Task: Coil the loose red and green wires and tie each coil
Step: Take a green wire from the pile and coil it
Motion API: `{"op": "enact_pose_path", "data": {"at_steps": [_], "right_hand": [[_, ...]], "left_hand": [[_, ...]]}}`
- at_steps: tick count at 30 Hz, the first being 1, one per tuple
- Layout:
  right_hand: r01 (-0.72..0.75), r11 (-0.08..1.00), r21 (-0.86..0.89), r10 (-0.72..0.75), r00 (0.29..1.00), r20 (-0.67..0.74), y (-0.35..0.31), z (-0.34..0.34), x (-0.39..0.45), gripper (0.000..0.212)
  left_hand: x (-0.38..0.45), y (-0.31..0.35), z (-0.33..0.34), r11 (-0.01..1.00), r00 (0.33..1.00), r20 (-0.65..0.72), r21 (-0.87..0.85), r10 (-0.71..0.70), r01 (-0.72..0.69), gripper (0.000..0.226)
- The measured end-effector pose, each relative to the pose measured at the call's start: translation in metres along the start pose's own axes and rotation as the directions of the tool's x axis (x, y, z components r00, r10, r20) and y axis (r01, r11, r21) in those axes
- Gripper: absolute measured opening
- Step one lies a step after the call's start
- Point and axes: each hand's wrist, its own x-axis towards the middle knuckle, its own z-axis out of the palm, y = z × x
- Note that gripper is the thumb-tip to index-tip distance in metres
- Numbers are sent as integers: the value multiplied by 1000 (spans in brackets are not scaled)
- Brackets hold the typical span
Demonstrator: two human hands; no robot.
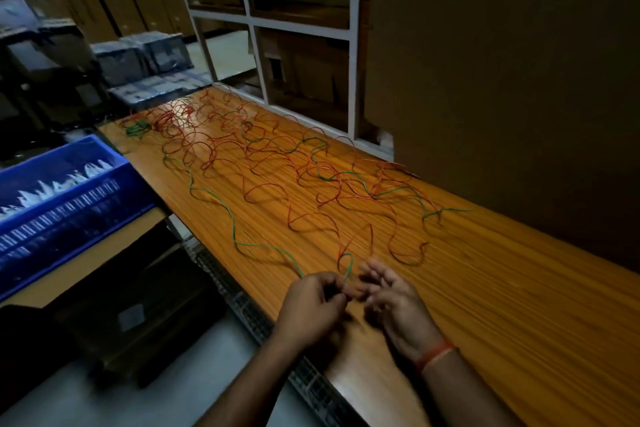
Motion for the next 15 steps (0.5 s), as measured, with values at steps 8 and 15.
{"op": "enact_pose_path", "data": {"at_steps": [8, 15], "right_hand": [[-80, 985, -152, 79, 997, -10, -34, -8, -9, 18], [-19, 985, -173, 1, 995, -105, -12, -12, -44, 20]], "left_hand": [[-17, 18, 29, 974, 996, -72, 225, 46, -29, 20], [-40, 27, 49, 974, 998, -56, 226, 35, -22, 24]]}}
